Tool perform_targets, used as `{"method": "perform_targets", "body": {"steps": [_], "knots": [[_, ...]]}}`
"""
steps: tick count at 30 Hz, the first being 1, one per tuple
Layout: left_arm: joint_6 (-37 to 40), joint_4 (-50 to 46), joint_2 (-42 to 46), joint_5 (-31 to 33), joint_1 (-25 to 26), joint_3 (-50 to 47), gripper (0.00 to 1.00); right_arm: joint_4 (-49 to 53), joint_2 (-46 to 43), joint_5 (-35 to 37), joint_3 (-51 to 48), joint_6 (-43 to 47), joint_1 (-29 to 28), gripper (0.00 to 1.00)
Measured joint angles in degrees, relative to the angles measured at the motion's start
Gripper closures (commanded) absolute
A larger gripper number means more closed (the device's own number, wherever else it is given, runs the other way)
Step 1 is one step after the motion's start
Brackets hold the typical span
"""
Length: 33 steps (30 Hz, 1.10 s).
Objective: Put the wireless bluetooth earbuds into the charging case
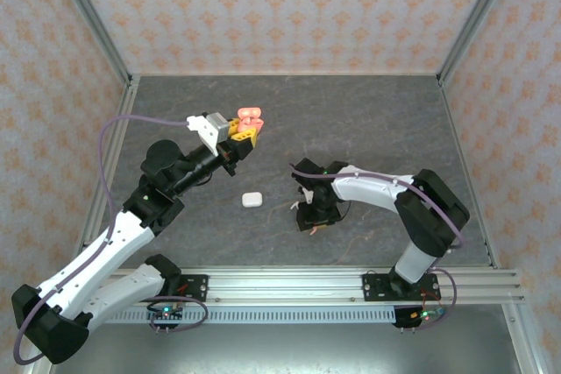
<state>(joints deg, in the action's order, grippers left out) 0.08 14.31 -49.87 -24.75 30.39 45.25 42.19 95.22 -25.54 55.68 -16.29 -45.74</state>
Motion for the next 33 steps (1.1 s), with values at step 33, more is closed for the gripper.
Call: {"method": "perform_targets", "body": {"steps": [33], "knots": [[0.0, -1.3, 0.0, 0.4, 0.0, 0.0, 1.00, 2.5, 3.7, 4.8, 3.2, 3.4, -1.1, 0.59]]}}
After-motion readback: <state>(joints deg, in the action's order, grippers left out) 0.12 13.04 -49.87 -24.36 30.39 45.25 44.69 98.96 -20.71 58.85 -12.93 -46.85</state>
